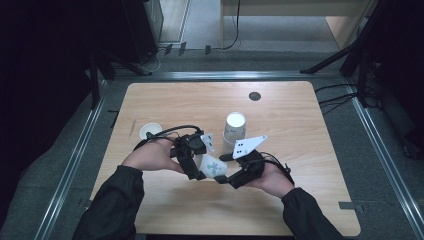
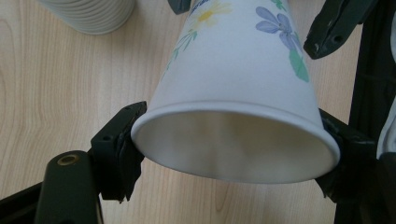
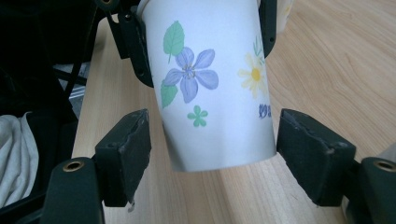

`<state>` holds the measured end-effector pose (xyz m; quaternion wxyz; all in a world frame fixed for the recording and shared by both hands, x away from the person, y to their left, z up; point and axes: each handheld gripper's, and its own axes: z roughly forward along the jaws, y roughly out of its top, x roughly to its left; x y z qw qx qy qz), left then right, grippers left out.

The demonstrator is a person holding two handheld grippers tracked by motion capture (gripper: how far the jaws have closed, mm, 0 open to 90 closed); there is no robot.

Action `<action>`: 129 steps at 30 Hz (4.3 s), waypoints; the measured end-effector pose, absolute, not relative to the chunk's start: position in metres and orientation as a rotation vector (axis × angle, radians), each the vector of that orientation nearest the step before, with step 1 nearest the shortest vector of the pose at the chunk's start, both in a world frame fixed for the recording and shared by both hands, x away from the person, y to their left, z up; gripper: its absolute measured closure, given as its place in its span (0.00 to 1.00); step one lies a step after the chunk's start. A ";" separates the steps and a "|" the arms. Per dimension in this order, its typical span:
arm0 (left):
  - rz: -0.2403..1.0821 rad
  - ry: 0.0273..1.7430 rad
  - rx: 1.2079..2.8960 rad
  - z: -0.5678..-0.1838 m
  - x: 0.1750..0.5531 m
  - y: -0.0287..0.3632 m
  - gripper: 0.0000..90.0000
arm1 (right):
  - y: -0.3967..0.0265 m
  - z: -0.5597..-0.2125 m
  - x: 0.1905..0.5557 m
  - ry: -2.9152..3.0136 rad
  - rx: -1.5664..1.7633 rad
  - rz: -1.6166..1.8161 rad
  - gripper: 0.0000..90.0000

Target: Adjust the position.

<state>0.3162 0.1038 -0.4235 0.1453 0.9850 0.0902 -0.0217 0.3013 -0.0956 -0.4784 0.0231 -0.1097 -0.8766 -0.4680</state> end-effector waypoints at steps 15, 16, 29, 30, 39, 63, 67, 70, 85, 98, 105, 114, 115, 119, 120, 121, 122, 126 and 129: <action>-0.114 0.223 2.864 -0.429 0.316 0.092 0.25 | -0.083 -0.489 0.296 -2.766 -0.300 -1.381 0.31; -0.117 0.213 2.863 -0.429 0.316 0.091 0.25 | -0.084 -0.489 0.296 -2.767 -0.300 -1.381 0.31; -0.114 0.192 2.841 -0.430 0.317 0.092 0.24 | -0.085 -0.487 0.295 -2.786 -0.294 -1.380 0.37; -0.105 0.210 2.834 -0.430 0.316 0.092 0.22 | -0.085 -0.486 0.295 -2.786 -0.292 -1.383 0.36; -0.107 0.253 2.713 -0.421 0.320 0.106 0.10 | -0.093 -0.481 0.298 -2.772 -0.326 -1.428 0.36; -0.159 0.442 2.372 -0.430 0.321 0.152 0.10 | -0.120 -0.461 0.302 -2.678 -0.388 -1.596 0.36; -0.151 0.500 2.314 -0.433 0.321 0.151 0.10 | -0.122 -0.460 0.303 -2.663 -0.395 -1.609 0.36; -0.162 0.530 2.300 -0.436 0.320 0.150 0.10 | -0.123 -0.459 0.304 -2.652 -0.398 -1.618 0.36; -0.201 0.516 2.156 -0.435 0.315 0.147 0.14 | -0.122 -0.459 0.305 -2.611 -0.387 -1.632 0.36; -0.187 0.498 2.073 -0.435 0.312 0.142 0.15 | -0.117 -0.460 0.305 -2.585 -0.370 -1.631 0.36; -0.190 0.491 2.052 -0.435 0.311 0.137 0.16 | -0.116 -0.461 0.306 -2.576 -0.370 -1.637 0.36; -0.178 0.489 2.054 -0.436 0.310 0.134 0.21 | -0.113 -0.462 0.305 -2.582 -0.363 -1.623 0.36; -0.169 0.488 2.055 -0.436 0.309 0.134 0.21 | -0.113 -0.463 0.305 -2.583 -0.365 -1.623 0.36; -0.160 0.483 2.054 -0.436 0.309 0.134 0.22 | -0.112 -0.463 0.305 -2.581 -0.366 -1.622 0.36; -0.156 0.484 2.056 -0.436 0.309 0.134 0.22 | -0.112 -0.463 0.305 -2.584 -0.365 -1.620 0.36; -0.158 0.486 2.058 -0.436 0.309 0.134 0.22 | -0.112 -0.463 0.305 -2.586 -0.367 -1.614 0.36; -0.157 0.487 2.062 -0.437 0.308 0.134 0.22 | -0.112 -0.463 0.306 -2.586 -0.365 -1.610 0.36; -0.147 0.486 2.064 -0.435 0.308 0.134 0.23 | -0.112 -0.464 0.306 -2.587 -0.369 -1.608 0.36; -0.144 0.488 2.069 -0.435 0.307 0.134 0.23 | -0.111 -0.464 0.306 -2.578 -0.371 -1.606 0.36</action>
